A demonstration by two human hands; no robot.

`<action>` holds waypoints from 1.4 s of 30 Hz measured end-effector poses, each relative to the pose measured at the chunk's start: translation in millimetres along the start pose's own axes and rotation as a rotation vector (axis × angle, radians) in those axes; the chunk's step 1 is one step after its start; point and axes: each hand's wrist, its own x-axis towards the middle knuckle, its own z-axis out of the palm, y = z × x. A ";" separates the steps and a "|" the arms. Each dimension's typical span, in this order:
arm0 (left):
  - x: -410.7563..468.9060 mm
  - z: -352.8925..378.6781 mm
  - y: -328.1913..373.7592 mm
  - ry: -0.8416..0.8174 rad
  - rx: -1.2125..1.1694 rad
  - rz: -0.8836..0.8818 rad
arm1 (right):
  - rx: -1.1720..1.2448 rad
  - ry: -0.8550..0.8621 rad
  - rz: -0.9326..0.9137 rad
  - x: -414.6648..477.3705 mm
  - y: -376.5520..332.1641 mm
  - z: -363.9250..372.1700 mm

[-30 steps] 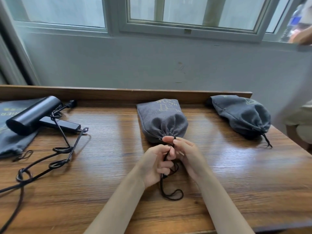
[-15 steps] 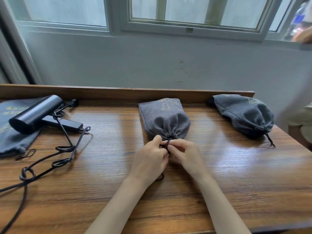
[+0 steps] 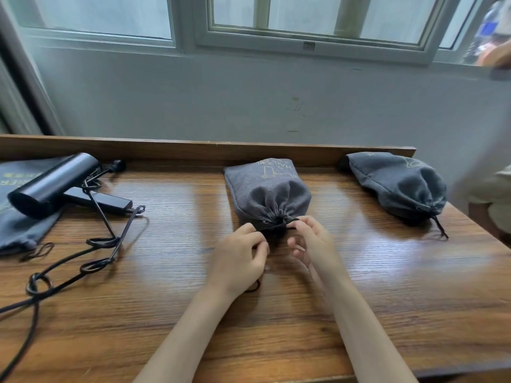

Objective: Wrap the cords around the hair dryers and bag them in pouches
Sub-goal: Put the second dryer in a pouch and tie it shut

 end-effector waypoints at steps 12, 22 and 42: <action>7.8 -8.2 6.2 0.006 -0.306 -0.240 | -0.312 0.015 -0.341 3.8 -2.1 -8.6; 4.7 -6.1 6.8 0.090 -0.021 -0.231 | -1.101 0.261 -0.561 5.0 3.6 -17.1; 8.2 -14.7 -7.6 -0.023 0.038 -0.275 | -1.063 0.144 -0.554 -0.3 16.4 -16.2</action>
